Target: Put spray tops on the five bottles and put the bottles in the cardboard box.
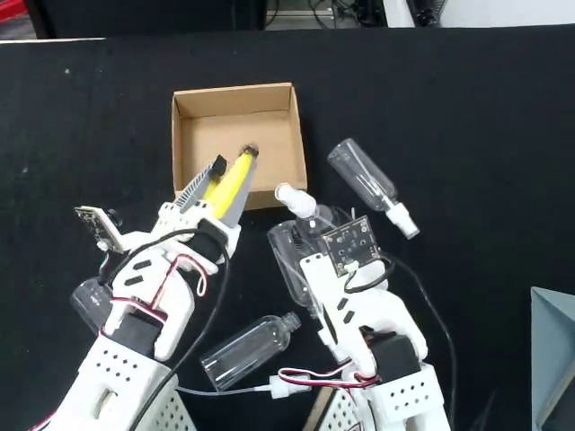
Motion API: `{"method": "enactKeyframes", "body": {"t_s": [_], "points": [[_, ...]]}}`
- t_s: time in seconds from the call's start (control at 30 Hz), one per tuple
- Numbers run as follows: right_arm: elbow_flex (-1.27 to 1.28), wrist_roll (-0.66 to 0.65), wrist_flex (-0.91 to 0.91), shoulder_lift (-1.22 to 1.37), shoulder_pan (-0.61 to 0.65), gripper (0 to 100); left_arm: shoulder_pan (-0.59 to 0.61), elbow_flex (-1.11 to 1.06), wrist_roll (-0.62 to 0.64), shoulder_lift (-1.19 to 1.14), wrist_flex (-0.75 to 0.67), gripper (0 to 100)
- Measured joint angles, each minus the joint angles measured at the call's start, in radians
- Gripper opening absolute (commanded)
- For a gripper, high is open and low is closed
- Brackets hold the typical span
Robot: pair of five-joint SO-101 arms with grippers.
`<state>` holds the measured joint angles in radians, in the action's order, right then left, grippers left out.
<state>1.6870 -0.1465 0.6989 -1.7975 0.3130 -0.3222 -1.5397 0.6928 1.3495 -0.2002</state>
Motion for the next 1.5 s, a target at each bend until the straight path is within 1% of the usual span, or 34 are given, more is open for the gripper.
{"method": "enactKeyframes", "body": {"t_s": [0.13, 0.3, 0.43, 0.63, 0.77, 0.9, 1.27, 1.4, 1.5], "points": [[0.000, 0.008, 0.000, 0.000, 0.000, 6.8, 0.003, 0.003, 0.000, 0.000, 0.000, 18], [0.000, 0.133, -0.018, 0.000, 0.000, 6.8, 0.003, 0.003, 0.000, 0.000, 0.000, 18], [0.000, 0.169, -0.031, 0.000, 0.000, 6.8, 0.003, 0.003, 0.000, 0.000, 0.000, 18], [0.000, 0.176, -0.117, 0.000, 0.000, 6.8, 0.003, 0.003, -0.002, 0.000, 0.000, 18], [0.000, 0.176, -0.147, 0.000, 0.000, 6.8, 0.003, 0.000, -0.057, 0.000, 0.000, 18], [0.000, 0.176, -0.155, 0.000, 0.000, 6.8, 0.003, -0.026, -0.077, 0.000, 0.000, 18], [-0.021, 0.176, -0.155, 0.000, 0.000, 6.8, 0.005, -0.028, -0.080, 0.000, 0.000, 18], [-0.021, 0.176, -0.155, 0.000, 0.052, 6.8, 0.005, -0.028, -0.083, 0.000, 0.000, 18], [-0.021, 0.138, -0.147, 0.000, 0.092, 6.8, 0.005, -0.028, -0.084, 0.000, 0.000, 18]]}}
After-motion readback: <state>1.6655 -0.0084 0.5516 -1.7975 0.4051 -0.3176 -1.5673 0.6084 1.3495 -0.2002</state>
